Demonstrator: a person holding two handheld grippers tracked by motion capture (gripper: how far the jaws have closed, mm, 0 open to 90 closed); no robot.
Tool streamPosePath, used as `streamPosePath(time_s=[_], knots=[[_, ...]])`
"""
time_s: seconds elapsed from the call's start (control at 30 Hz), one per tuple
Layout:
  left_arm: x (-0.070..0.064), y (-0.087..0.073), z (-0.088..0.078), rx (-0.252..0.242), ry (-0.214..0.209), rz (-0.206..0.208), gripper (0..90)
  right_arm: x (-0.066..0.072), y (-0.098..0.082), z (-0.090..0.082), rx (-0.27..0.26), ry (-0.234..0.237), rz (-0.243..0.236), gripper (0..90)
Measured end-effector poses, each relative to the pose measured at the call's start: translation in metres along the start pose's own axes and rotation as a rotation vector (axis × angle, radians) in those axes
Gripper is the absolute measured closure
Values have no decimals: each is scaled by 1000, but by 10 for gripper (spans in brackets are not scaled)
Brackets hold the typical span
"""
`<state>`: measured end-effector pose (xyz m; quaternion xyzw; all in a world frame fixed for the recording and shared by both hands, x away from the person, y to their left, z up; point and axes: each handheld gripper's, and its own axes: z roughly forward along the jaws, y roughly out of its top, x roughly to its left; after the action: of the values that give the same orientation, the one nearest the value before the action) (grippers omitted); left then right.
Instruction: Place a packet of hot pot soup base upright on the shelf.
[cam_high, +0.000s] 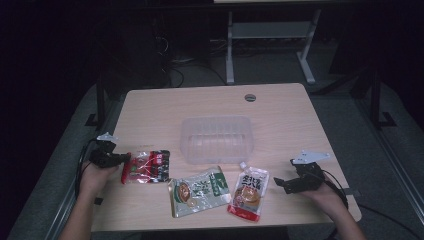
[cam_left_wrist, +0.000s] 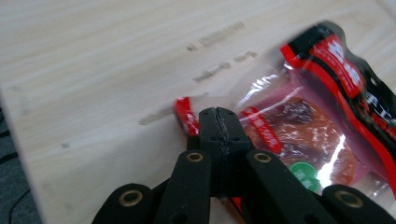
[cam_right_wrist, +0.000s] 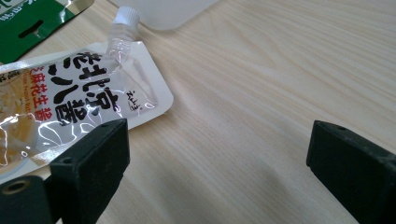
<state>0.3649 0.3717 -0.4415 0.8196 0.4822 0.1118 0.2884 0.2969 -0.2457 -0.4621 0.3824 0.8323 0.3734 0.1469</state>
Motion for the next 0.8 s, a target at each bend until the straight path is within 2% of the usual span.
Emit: streamPosePath(time_s=[0.07,0.27,0.47,0.6,0.77,0.8], knots=[[-2,1,1,1,-25,-4,898,0,0,0,-1,0,1,56],[-9,-1,0,20,-41,-16,899,1,0,-1,-5,-4,5,58],[-16,-13,-5,19,-54,-30,899,14,12,-7,-31,6,-29,61],[-21,-16,-7,30,-38,-13,899,30,25,-9,-52,52,-72,61],[-24,-15,-2,65,13,27,899,47,36,-7,-57,99,-112,62],[-24,-15,-1,62,13,22,899,50,38,-7,-51,108,-120,62]])
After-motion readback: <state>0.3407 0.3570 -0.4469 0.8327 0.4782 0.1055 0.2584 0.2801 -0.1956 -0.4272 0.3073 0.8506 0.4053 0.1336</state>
